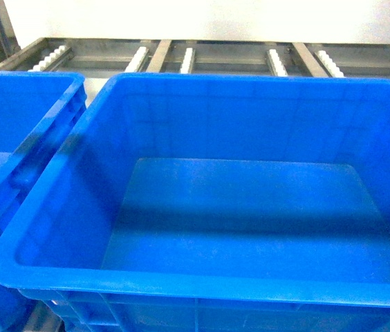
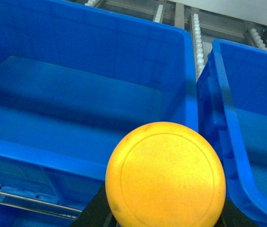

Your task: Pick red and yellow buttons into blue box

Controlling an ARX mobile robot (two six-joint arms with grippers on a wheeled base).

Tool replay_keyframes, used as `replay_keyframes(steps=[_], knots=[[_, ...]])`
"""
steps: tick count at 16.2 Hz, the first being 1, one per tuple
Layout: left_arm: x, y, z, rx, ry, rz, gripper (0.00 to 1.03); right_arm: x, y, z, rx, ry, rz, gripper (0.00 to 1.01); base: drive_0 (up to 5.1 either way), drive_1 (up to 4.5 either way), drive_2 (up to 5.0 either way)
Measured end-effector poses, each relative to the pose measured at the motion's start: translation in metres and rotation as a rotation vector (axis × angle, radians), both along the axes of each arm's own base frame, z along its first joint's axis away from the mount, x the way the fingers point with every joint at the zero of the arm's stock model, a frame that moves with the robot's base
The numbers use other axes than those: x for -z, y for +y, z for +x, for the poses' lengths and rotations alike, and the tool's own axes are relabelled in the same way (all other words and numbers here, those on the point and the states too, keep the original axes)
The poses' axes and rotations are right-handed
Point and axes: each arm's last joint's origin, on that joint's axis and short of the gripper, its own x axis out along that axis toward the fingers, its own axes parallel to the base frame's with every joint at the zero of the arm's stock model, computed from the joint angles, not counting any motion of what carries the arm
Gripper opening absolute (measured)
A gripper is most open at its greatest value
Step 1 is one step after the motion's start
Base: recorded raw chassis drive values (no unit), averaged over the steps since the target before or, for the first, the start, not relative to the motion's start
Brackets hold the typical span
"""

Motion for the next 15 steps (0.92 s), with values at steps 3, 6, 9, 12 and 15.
replay_keyframes(steps=[3,6,9,12,15], knots=[[-0.001,-0.001,-0.001,0.014,-0.011,-0.003,0.31,0.0,0.0,0.0,0.005,-0.003,0.0,0.25,0.0,0.0,0.0],[-0.001,0.0,-0.001,0.003,-0.008,-0.003,0.31,-0.001,0.0,0.0,0.002,-0.006,0.001,0.25,0.0,0.0,0.0],[-0.001,-0.001,-0.001,0.009,-0.008,-0.002,0.31,-0.014,0.004,0.012,-0.044,-0.034,-0.019,0.25,0.0,0.0,0.0],[-0.001,-0.001,-0.001,0.007,-0.008,-0.002,0.31,-0.044,0.017,0.034,-0.099,-0.09,-0.016,0.25,0.0,0.0,0.0],[-0.001,-0.001,-0.001,0.008,-0.008,-0.002,0.31,-0.037,0.05,0.077,-0.18,-0.028,-0.048,0.25,0.0,0.0,0.0]])
